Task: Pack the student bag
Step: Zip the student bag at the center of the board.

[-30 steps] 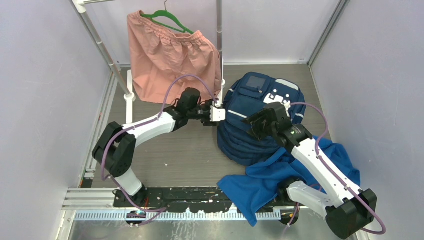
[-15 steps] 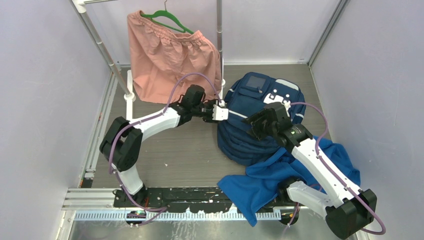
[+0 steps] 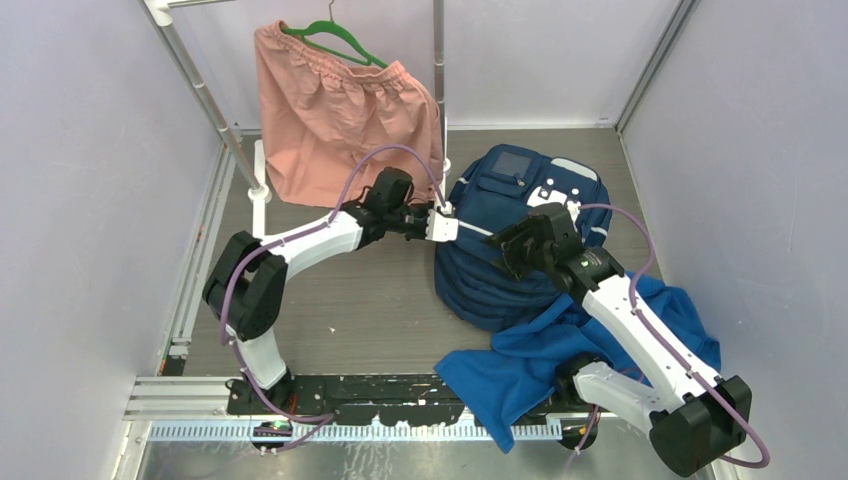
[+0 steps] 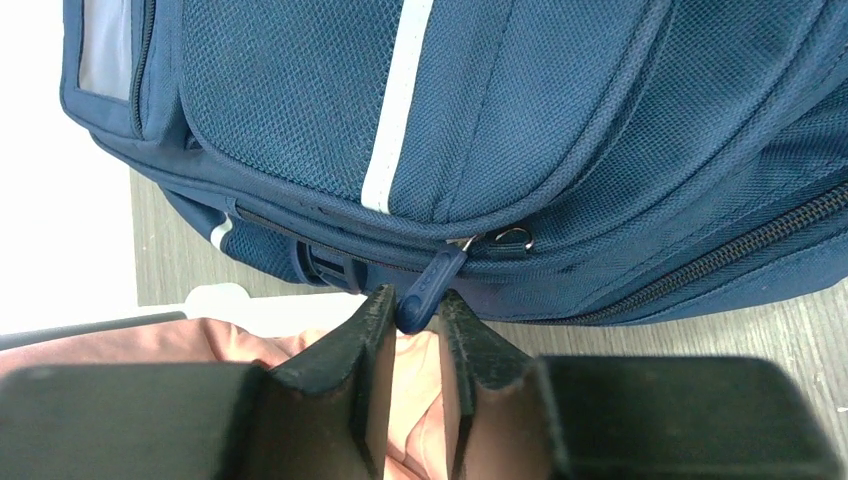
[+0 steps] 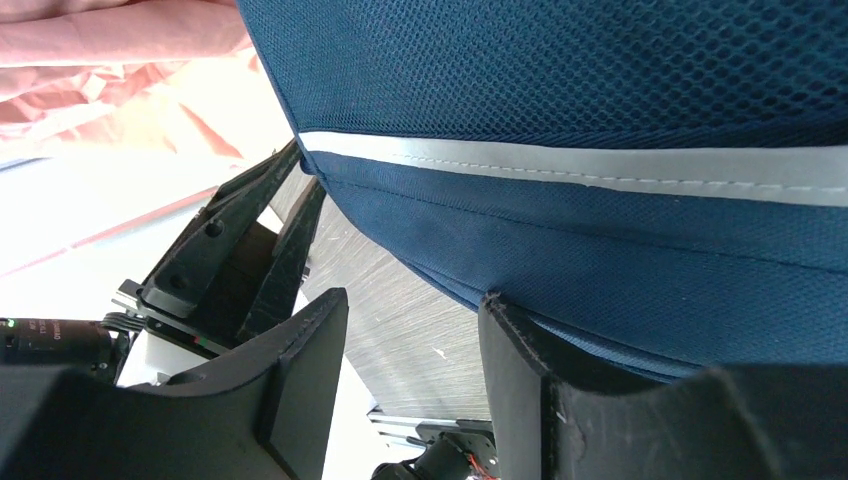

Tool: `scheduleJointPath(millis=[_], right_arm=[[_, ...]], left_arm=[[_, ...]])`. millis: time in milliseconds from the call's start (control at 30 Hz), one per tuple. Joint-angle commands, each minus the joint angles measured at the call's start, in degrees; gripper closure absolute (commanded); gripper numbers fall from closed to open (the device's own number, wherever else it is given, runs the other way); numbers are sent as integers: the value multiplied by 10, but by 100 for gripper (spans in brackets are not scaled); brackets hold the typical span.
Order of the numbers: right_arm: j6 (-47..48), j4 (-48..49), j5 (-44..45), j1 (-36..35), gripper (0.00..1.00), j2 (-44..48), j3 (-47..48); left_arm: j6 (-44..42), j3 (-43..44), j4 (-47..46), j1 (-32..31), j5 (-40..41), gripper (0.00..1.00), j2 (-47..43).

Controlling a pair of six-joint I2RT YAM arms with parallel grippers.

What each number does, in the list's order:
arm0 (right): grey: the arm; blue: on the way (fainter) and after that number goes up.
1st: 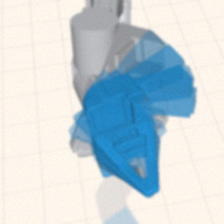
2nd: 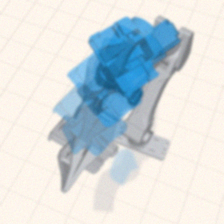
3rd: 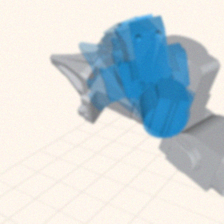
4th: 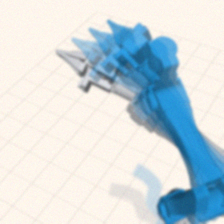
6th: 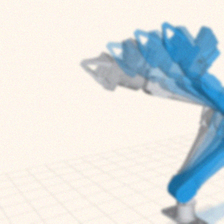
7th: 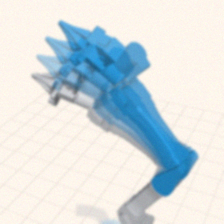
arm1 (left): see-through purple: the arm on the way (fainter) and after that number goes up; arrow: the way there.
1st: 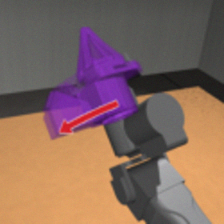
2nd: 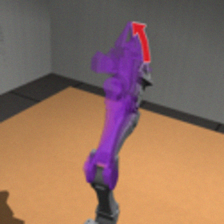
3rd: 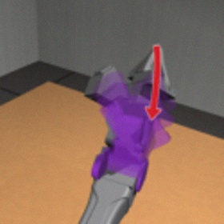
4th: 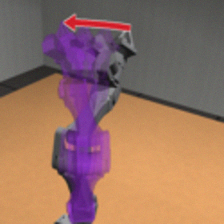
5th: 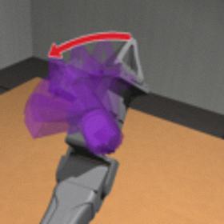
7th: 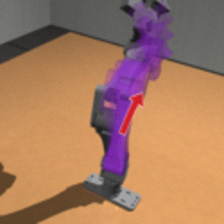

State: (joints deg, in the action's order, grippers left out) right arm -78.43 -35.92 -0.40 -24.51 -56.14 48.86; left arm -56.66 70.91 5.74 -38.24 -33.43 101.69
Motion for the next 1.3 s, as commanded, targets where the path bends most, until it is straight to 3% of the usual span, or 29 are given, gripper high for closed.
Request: scheduleJointPath(millis=[0, 133, 333, 467, 633, 767, 1000, 1267], right_arm=[[-2, 26, -12, 3, 44, -5, 0], [-5, 32, -18, 4, 44, -11, -3], [20, 21, -6, 4, 45, -7, 19], [83, 4, 44, 3, 44, 19, 39], [233, -40, 78, 3, 43, 7, 112], [319, -133, 201, 7, 41, -28, 208], [392, -270, 291, 112, 42, -123, 305], [392, -267, 235, 212, 42, -90, 212]], left_arm=[[-16, 18, 10, -7, -8, 81, 0], [-18, 15, 11, -11, 6, 99, 0], [2, 14, 41, -13, 16, 100, -13], [105, 39, 100, -13, -8, 100, -33], [251, 48, 149, -14, -47, 100, -57], [328, 10, 148, -54, -22, 100, -79], [473, -67, 32, -135, 37, 100, -115], [558, -95, -100, -179, 58, 100, -138]])
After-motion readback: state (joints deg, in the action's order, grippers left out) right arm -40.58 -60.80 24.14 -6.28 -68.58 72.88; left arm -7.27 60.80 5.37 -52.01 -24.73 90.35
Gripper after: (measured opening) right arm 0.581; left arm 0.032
